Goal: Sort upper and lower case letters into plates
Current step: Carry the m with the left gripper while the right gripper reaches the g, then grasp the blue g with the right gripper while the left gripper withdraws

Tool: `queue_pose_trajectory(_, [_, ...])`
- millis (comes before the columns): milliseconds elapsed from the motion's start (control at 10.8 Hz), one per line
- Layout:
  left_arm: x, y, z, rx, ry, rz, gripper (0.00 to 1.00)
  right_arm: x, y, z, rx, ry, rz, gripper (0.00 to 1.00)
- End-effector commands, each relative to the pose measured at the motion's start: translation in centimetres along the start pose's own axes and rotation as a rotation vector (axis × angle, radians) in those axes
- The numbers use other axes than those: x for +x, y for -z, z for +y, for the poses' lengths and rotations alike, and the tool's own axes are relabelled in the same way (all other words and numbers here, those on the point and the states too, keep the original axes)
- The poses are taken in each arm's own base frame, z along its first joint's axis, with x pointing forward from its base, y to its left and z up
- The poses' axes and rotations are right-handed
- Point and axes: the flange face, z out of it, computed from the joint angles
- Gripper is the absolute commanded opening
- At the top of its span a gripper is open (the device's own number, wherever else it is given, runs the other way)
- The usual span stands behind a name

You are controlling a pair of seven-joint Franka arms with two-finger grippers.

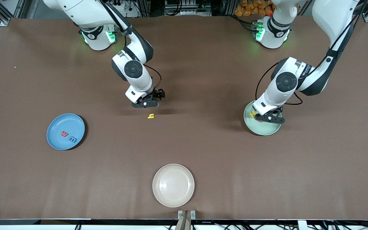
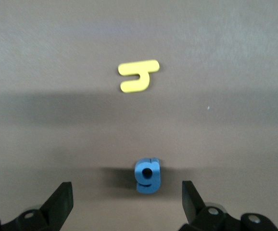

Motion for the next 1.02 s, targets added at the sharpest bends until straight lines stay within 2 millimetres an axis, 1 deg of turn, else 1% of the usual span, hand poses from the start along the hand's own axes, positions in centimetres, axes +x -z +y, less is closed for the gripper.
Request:
queue_pose_trajectory(0, [-0.6,0.5,-0.1,0.021,-0.017,0.023,1.00,-0.8,-0.1,0.5,0.012,-0.066,0.006,1.00])
queue_pose_trajectory(278, [-0.6,0.4,0.5,0.018,-0.014,0.022,1.00,-0.9,-1.6,0.6,0.034,-0.076,0.017,1.00])
queue_pose_trajectory(463, [-0.5,0.8,0.6,0.014,-0.003,0.028,1.00,-0.8,-1.9,0.9,0.037,-0.079,0.021,1.00])
queue_pose_trajectory(555, [-0.2,1.9,0.5,0.002,0.031,0.042,1.00,-0.8,-2.0,1.0,0.034,-0.081,0.018,1.00])
queue_pose_trajectory(648, [-0.1,3.6,0.8,-0.016,0.066,0.059,1.00,-0.8,-2.2,1.4,0.029,-0.089,0.014,1.00])
queue_pose_trajectory(833, [0.2,7.6,0.5,-0.029,0.123,0.097,1.00,-0.8,-2.1,1.5,0.027,-0.103,0.015,1.00])
queue_pose_trajectory(926, [0.8,10.2,0.1,-0.029,0.150,0.102,1.00,-0.8,-2.2,1.6,0.026,-0.126,0.014,1.00])
